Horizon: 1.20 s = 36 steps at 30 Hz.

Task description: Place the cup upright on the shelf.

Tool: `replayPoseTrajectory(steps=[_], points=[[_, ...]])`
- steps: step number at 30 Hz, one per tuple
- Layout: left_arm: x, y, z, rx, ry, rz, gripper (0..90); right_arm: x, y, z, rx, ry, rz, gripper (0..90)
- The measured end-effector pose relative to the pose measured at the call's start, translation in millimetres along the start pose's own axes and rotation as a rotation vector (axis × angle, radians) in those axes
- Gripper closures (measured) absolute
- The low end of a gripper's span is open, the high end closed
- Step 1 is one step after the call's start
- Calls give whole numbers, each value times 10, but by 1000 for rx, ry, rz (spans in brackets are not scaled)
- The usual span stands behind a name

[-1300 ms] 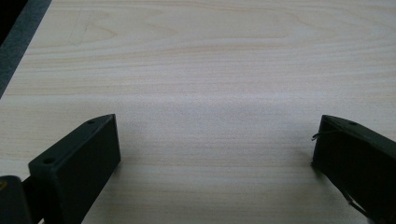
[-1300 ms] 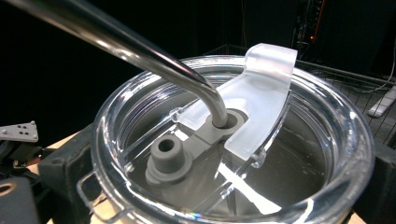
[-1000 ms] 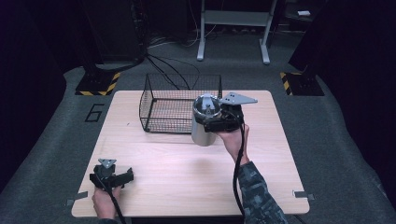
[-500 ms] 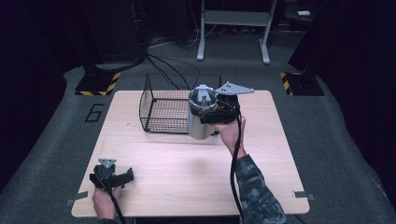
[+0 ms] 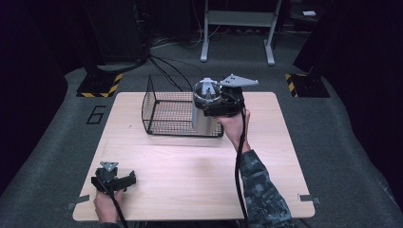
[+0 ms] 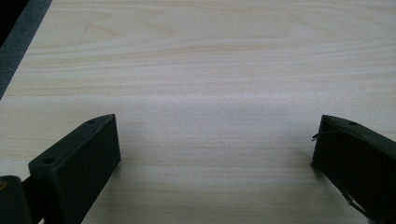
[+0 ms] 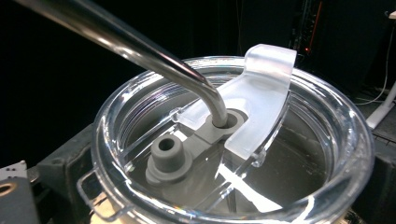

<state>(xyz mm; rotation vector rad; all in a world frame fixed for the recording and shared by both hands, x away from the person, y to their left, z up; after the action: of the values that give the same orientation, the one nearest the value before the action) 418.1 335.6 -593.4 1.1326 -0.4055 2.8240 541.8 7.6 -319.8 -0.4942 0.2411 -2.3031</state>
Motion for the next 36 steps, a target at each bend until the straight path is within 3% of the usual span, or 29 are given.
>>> replayPoseTrajectory(steps=[36], points=[[2,-9,-1,-15,1,5,6,-442,226,235,-19,3,-69,33]])
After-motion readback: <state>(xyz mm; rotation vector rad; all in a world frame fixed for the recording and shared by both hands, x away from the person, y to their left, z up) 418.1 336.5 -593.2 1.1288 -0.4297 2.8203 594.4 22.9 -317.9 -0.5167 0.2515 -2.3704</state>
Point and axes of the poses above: each handheld gripper's, and its own axes: x roughly backward along the jaws, z roughly out of its top, y roughly to its right, the point moved 9 cm from there along -x, roughly forward along the jaws, and after that the axes turned 15 degrees about -x, right-handed, at the moved point
